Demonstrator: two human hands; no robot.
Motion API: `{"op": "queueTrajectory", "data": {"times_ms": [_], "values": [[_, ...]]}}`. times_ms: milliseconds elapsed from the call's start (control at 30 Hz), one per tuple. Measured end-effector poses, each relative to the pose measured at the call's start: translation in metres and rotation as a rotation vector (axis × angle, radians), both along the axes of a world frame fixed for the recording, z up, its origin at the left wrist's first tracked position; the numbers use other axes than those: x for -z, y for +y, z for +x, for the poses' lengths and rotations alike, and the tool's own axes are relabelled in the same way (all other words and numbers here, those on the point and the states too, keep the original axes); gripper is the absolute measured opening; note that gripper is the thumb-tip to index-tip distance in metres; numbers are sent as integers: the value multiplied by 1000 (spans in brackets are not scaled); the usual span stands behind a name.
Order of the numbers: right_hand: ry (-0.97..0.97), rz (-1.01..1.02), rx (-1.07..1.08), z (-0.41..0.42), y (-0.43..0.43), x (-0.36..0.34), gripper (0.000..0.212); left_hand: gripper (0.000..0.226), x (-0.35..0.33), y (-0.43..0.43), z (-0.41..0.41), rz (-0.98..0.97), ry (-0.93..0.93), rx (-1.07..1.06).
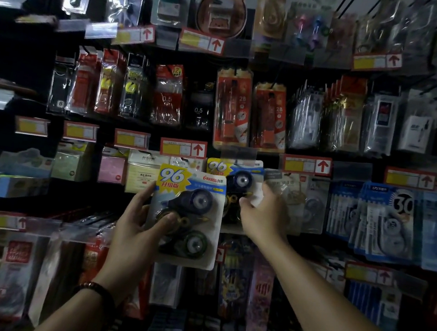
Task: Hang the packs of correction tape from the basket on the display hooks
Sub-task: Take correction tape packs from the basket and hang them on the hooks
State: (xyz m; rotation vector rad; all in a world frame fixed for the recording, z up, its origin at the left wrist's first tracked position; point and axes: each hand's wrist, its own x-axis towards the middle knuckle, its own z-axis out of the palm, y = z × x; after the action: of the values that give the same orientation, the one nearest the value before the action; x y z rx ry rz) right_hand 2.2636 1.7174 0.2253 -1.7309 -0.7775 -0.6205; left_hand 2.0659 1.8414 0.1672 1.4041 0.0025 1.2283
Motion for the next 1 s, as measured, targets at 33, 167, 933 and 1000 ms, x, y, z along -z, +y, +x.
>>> {"op": "queueTrajectory", "data": {"times_ms": [33, 167, 933, 1000], "values": [[-7, -40, 31, 2, 2, 1, 22, 67, 0, 0, 2, -3, -2, 8], [39, -92, 166, 7, 2, 10, 30, 65, 3, -2, 9, -12, 9, 57], [19, 27, -233, 13, -15, 21, 85, 83, -33, 6, 101, 266, 117, -99], [3, 40, -224, 15, -13, 18, 83, 82, -37, 8, 106, 296, 106, -121]]}}
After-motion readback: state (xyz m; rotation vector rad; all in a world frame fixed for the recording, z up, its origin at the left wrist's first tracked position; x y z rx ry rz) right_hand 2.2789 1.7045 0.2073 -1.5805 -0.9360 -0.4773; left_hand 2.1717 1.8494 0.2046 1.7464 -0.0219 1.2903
